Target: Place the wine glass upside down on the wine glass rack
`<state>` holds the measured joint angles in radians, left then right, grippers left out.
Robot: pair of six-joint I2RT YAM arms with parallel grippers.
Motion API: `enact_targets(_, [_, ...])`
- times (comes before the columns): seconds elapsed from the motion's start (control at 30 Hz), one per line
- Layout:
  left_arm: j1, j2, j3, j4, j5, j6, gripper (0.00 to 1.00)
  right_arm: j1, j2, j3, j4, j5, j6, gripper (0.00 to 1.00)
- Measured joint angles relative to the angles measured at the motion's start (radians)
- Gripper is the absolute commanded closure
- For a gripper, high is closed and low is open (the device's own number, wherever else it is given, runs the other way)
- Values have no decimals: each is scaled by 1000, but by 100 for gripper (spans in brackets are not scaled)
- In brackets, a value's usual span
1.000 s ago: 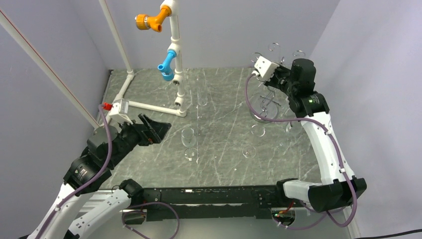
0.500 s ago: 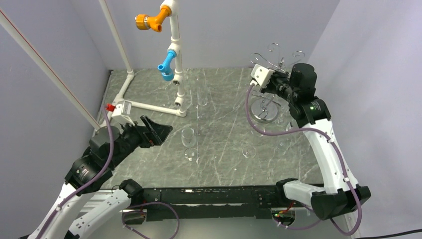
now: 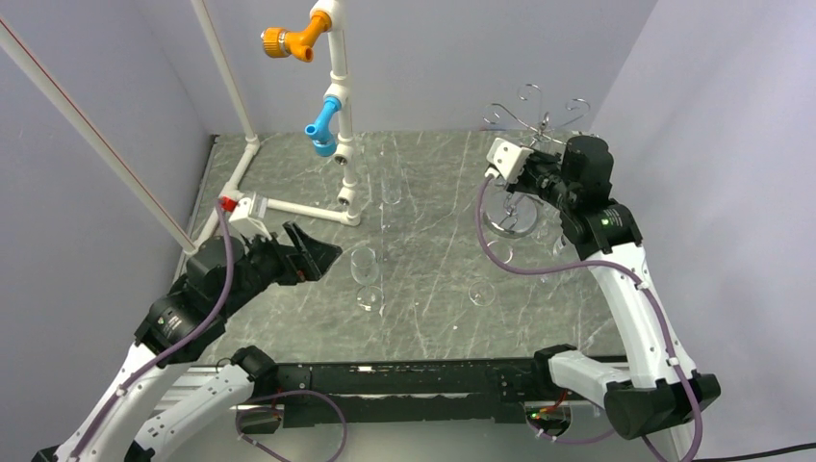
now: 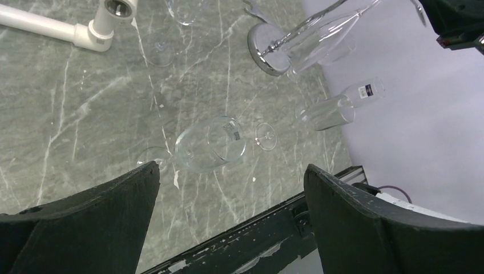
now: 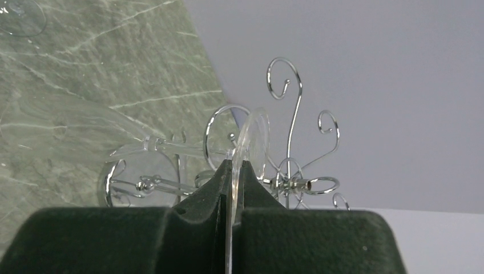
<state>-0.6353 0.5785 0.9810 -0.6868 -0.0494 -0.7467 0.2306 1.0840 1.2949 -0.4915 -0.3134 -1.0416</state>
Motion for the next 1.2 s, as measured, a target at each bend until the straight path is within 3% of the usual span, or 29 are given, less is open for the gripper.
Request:
enact_targets(0.17, [0,42,0,-3,22,0,1,0,38,-3,8,33,14,91])
enact_targets(0.53, [0,100,0,-50,54,-35,1,0,43,-3,-8,8,24,60])
enact_targets(0.7, [0,134,0,-82,53,-53,1,0,41,9,-61,-18,45,53])
enact_targets(0.77, [0,148,0,-102,53,-58,1,0,37,17,-73,-29,59,45])
enact_targets(0.87, [0,181,4,-127,53,-61,1,0,21,30,-95,-40,88,21])
enact_targets(0.97, [0,238,26,-163,53,-63,2,0,8,60,-107,-59,124,8])
enact_targets(1.1, [0,319,58,-181,53,-70,7,0,-10,100,-114,-90,180,1])
enact_targets(1.2, [0,362,76,-187,53,-84,17,0,-31,114,-124,-113,222,1])
